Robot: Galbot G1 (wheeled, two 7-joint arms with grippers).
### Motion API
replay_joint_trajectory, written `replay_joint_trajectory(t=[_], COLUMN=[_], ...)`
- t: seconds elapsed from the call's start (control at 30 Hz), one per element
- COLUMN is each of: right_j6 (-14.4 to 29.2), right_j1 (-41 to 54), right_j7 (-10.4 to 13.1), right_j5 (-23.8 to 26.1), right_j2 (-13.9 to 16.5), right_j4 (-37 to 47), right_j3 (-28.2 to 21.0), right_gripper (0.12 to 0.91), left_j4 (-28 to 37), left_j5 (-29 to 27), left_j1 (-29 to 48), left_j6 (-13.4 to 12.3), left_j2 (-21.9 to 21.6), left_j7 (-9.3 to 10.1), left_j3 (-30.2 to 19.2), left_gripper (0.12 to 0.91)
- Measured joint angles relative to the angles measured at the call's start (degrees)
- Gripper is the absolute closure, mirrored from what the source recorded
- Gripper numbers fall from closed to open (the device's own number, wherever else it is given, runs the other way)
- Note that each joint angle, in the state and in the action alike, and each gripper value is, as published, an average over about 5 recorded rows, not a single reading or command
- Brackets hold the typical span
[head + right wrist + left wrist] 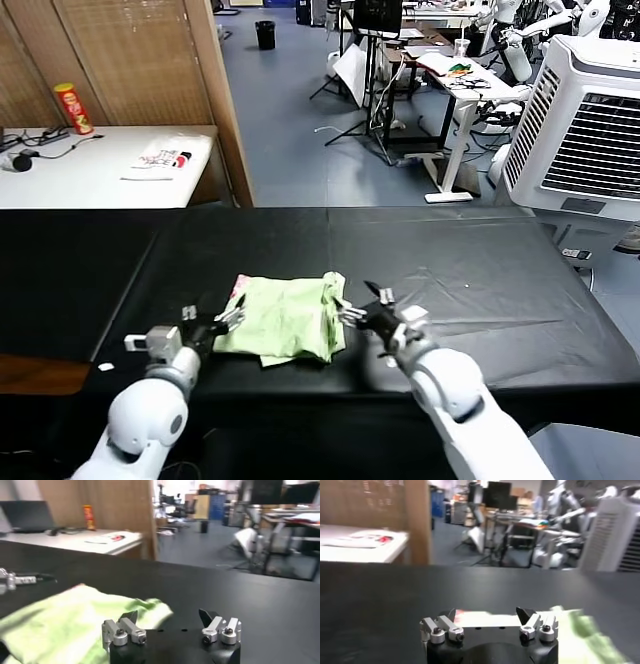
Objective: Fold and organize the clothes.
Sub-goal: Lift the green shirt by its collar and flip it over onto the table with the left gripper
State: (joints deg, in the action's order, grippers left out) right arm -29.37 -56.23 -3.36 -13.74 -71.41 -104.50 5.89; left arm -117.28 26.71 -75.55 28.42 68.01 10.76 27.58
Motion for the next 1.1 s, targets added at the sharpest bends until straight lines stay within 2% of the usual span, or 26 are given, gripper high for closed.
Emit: replay_joint_trajectory(t=[0.17, 0.33, 0.43, 0.67, 0.83, 1.1], right_j6=[-1.2, -0.2, 0.6, 0.3, 0.2, 0.2], right_j1=[1.9, 1.4, 0.5, -2.4, -5.3, -8.7], right_j7=[1.8, 4.0, 4.6, 4.7, 4.5, 4.4], right_j5=[5.4, 5.7, 2.7, -7.9, -13.5, -14.9], right_j2=[-1.0, -1.2, -1.5, -0.6, 1.0, 1.2], right_j4=[4.0, 4.0, 2.4, -3.9, -9.0, -13.9], right_j3=[-1.8, -0.9, 0.7, 4.9, 7.8, 9.7], right_gripper=[0.227, 0.227, 0.227, 0.227, 0.227, 0.227], left_j4=[0.9, 1.8, 2.8, 6.7, 9.5, 12.7], left_j5=[0.3, 3.6, 7.6, 17.7, 24.1, 29.7], left_j1=[-0.8, -0.3, 0.5, 2.7, 3.6, 4.7], left_j6=[-0.3, -0.8, -1.3, -1.1, -0.2, 0.0], left_j2=[0.6, 1.2, 1.6, 2.3, 3.1, 3.9], left_j7=[-0.34, -1.69, -3.11, -6.26, -6.54, -6.43], left_j3=[1.7, 2.6, 3.3, 4.3, 5.0, 5.1], left_gripper=[0.232, 0.232, 0.232, 0.232, 0.232, 0.232])
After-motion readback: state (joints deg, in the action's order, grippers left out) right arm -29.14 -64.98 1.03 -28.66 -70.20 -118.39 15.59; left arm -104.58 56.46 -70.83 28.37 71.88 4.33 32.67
